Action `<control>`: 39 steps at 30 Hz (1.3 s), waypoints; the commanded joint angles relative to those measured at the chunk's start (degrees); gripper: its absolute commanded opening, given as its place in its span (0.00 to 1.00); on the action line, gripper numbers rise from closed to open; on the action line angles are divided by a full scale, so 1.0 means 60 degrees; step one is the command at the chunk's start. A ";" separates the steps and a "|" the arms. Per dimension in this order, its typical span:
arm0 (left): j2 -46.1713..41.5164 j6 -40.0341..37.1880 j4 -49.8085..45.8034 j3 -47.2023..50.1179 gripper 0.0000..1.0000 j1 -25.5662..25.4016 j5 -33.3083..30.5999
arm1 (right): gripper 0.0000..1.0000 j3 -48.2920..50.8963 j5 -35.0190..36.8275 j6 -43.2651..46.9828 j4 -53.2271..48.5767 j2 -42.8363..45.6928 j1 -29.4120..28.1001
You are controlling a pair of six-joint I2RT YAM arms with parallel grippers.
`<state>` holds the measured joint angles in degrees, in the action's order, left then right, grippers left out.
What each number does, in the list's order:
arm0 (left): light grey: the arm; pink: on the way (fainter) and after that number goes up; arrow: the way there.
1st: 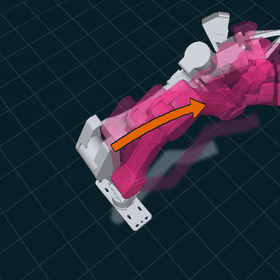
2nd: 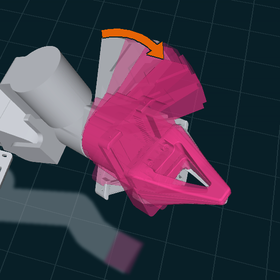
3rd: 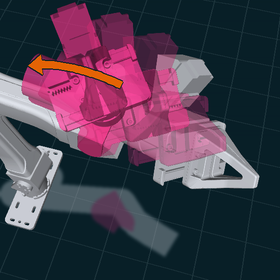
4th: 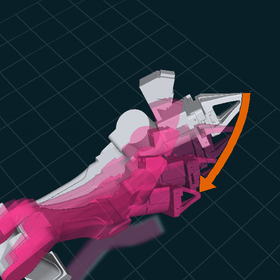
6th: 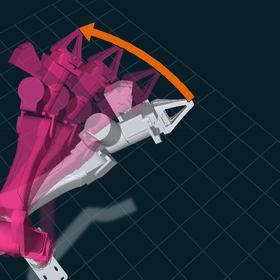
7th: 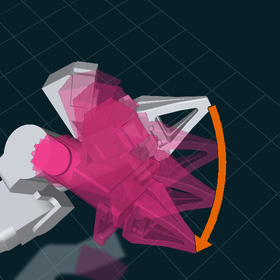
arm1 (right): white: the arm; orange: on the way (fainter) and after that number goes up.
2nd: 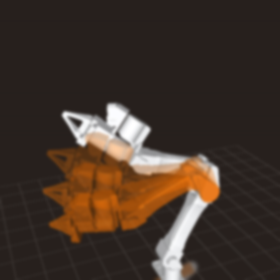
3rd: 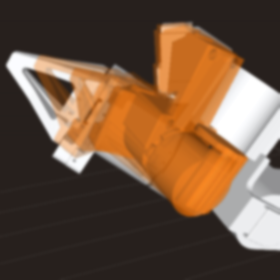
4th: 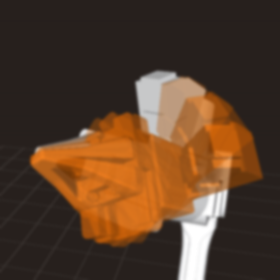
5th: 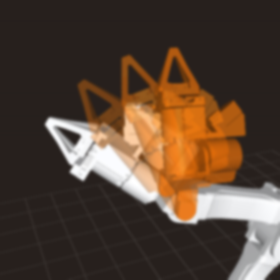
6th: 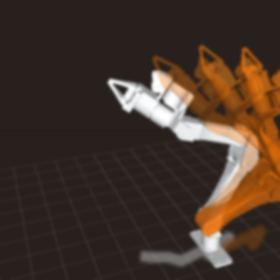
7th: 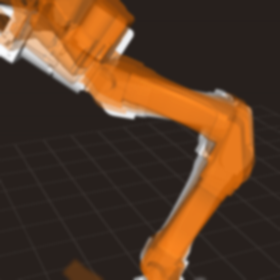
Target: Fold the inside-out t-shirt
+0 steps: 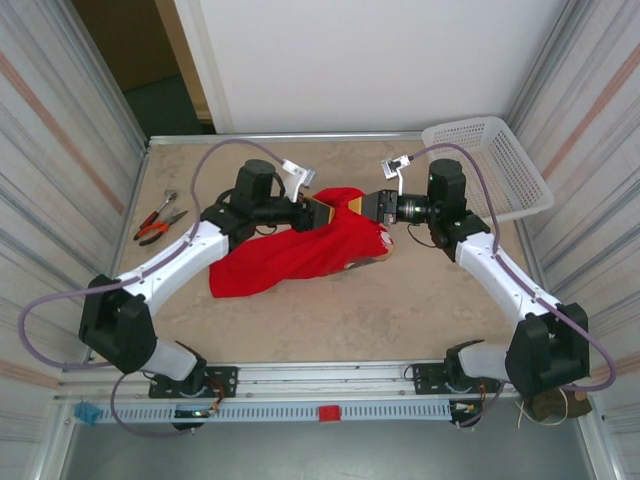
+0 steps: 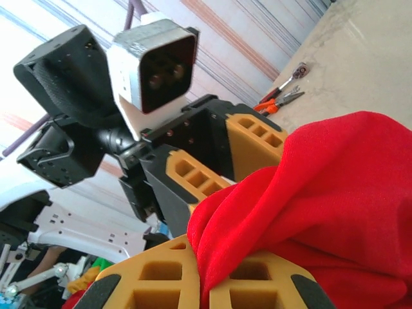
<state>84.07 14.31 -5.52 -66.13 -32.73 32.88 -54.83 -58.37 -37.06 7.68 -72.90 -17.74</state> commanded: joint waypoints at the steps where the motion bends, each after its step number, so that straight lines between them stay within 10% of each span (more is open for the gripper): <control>1: 0.0288 -0.0217 0.0593 -0.0377 0.47 -0.0095 -0.0093 | 0.00 -0.0010 -0.0163 -0.0122 0.0263 0.0402 -0.0014; 9: 0.1264 0.0165 0.1539 -0.0931 0.51 -0.0356 0.0652 | 0.00 -0.0004 -0.0146 -0.0181 0.0335 0.0430 -0.0050; 13: 0.1349 0.0700 0.2121 -0.0919 0.00 -0.0270 0.1200 | 0.00 0.0076 -0.0012 0.0000 0.0052 0.0528 0.0099; 15: 0.1191 0.1088 0.2318 -0.0854 0.00 -0.0147 0.1412 | 0.00 0.0163 0.0250 0.0078 -0.0170 0.0539 0.0257; 17: 0.0937 0.1388 0.2337 -0.0788 0.00 -0.0048 0.1402 | 0.42 0.0291 0.0647 0.0253 -0.0535 0.0523 0.0418; 19: 0.0696 0.1758 0.2281 -0.0786 0.00 0.0123 0.1497 | 0.63 0.0491 0.1217 0.0519 -0.0968 0.0492 0.0462; 30: 0.0350 0.4711 0.4421 -0.0580 0.00 0.1037 0.3749 | 0.59 0.0923 0.4346 0.0688 -0.2587 -0.0112 0.0455; 39: 0.0110 0.3306 0.2388 -0.0701 0.00 0.1002 0.3785 | 0.70 -0.0247 0.5760 0.1099 -0.3961 0.2033 -0.0361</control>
<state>88.38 36.80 10.44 -69.73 -26.37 53.43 -52.60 -28.08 -33.19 -13.37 -64.64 -18.17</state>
